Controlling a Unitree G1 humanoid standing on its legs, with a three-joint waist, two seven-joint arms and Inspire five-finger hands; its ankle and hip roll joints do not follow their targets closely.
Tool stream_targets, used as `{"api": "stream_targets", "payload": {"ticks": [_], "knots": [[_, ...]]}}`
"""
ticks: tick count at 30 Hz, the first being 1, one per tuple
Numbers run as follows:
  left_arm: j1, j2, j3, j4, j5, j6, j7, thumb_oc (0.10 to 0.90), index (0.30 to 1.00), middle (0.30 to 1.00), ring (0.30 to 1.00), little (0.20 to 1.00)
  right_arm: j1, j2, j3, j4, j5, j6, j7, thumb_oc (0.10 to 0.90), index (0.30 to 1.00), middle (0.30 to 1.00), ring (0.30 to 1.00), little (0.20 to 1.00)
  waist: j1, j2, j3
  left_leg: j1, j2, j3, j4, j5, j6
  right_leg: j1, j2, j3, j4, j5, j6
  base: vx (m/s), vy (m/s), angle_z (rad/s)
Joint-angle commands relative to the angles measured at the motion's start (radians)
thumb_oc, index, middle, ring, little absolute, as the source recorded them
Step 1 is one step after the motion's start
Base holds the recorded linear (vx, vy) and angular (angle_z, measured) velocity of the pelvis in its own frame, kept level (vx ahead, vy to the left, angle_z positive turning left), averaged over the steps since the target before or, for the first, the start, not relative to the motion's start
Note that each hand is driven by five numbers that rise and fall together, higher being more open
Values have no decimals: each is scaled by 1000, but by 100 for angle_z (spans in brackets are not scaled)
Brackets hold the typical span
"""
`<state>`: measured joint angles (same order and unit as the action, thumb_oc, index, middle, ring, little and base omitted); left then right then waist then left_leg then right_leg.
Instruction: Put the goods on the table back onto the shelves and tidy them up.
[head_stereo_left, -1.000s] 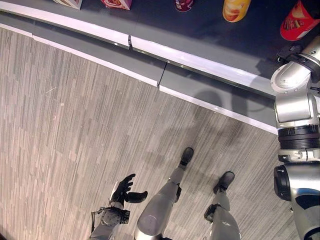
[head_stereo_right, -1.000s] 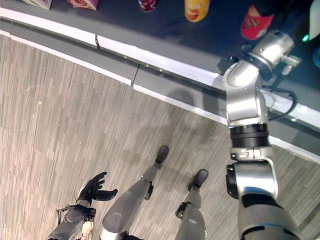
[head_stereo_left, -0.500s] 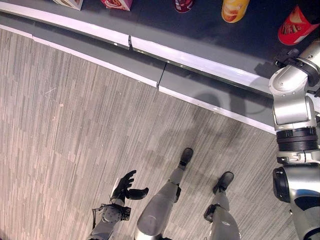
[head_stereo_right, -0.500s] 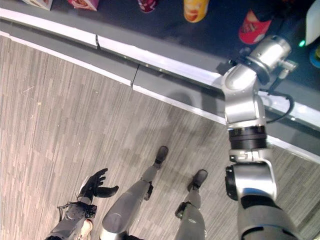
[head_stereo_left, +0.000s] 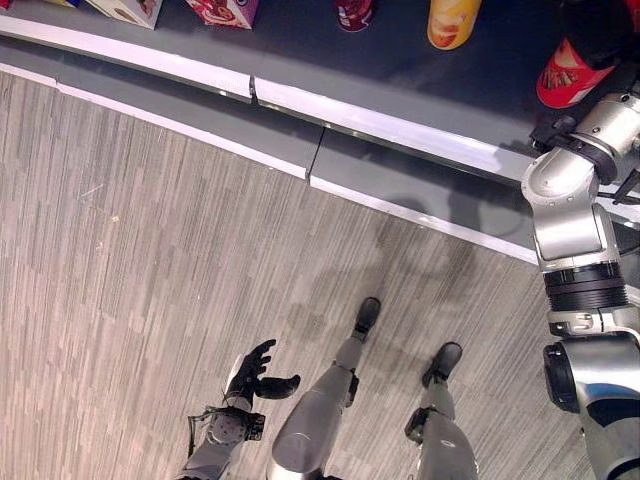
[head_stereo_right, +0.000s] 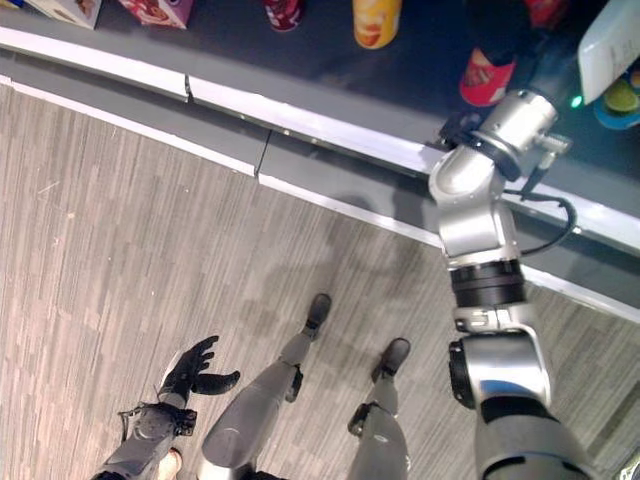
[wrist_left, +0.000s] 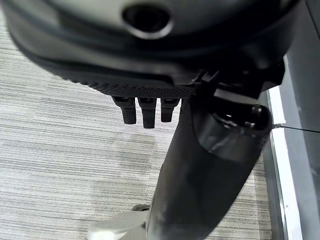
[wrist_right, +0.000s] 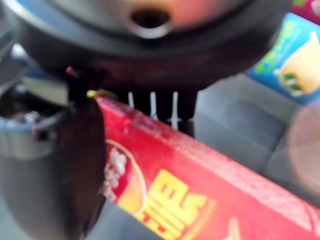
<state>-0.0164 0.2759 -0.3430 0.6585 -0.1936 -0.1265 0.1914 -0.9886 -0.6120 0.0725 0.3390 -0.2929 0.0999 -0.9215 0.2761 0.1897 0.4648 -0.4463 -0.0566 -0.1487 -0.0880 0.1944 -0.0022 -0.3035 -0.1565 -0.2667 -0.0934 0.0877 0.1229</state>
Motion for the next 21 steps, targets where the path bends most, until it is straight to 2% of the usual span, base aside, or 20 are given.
{"api": "stream_targets", "payload": {"ticks": [1, 7, 12, 16, 17, 20, 21], "knots": [[32, 70, -14, 28, 7, -9, 52, 800, 900, 900, 900, 900, -49, -72, 8, -84, -28, -51, -41, 800, 900, 900, 900, 900, 23, -56, -39, -4, -9, -17, 13, -77, -54, 72, -100, -13, 12, -19, 86, 0, 0, 0], [32, 66, -13, 29, 4, -5, 51, 800, 900, 900, 900, 900, -39, -63, 7, -103, -28, -55, -37, 800, 900, 900, 900, 900, 21, -58, -45, 6, -7, -14, 13, -80, -53, 77, -100, -10, 13, -20, 85, 0, 0, 0], [30, 62, -4, 47, 12, 6, 50, 800, 900, 900, 900, 900, -5, -53, -10, -198, -54, -63, -25, 800, 900, 900, 900, 900, 11, -75, -57, 27, -2, -6, 14, -89, -51, 86, -96, -5, 13, -17, 86, 0, 0, 0], [28, 58, 6, 62, 17, 16, 46, 800, 900, 900, 900, 900, 44, -43, -25, -297, -78, -73, 3, 800, 900, 900, 900, 900, -1, -98, -62, 45, 7, 7, 15, -95, -51, 93, -89, 5, 12, -13, 86, -17, -4, -12], [28, 52, 13, 75, 21, 27, 43, 800, 900, 900, 900, 900, 86, -21, -32, -356, -87, -86, 26, 800, 900, 900, 900, 900, -16, -115, -69, 57, 15, 13, 16, -98, -50, 96, -84, 14, 10, -8, 84, -16, 15, -15], [29, 42, 28, 97, 30, 40, 46, 800, 900, 900, 900, 900, 190, 30, -41, -451, -97, -104, 66, 800, 900, 900, 900, 900, -39, -142, -87, 79, 23, 31, 11, -104, -51, 100, -79, 26, 7, 3, 85, -14, 39, -9], [27, 34, 44, 126, 40, 54, 45, 800, 900, 900, 900, 900, 277, 66, -48, -495, -57, -142, 107, 800, 900, 900, 900, 900, -65, -158, -99, 92, 27, 44, 5, -107, -50, 101, -78, 34, 7, 14, 87, 13, 86, -23]]}}
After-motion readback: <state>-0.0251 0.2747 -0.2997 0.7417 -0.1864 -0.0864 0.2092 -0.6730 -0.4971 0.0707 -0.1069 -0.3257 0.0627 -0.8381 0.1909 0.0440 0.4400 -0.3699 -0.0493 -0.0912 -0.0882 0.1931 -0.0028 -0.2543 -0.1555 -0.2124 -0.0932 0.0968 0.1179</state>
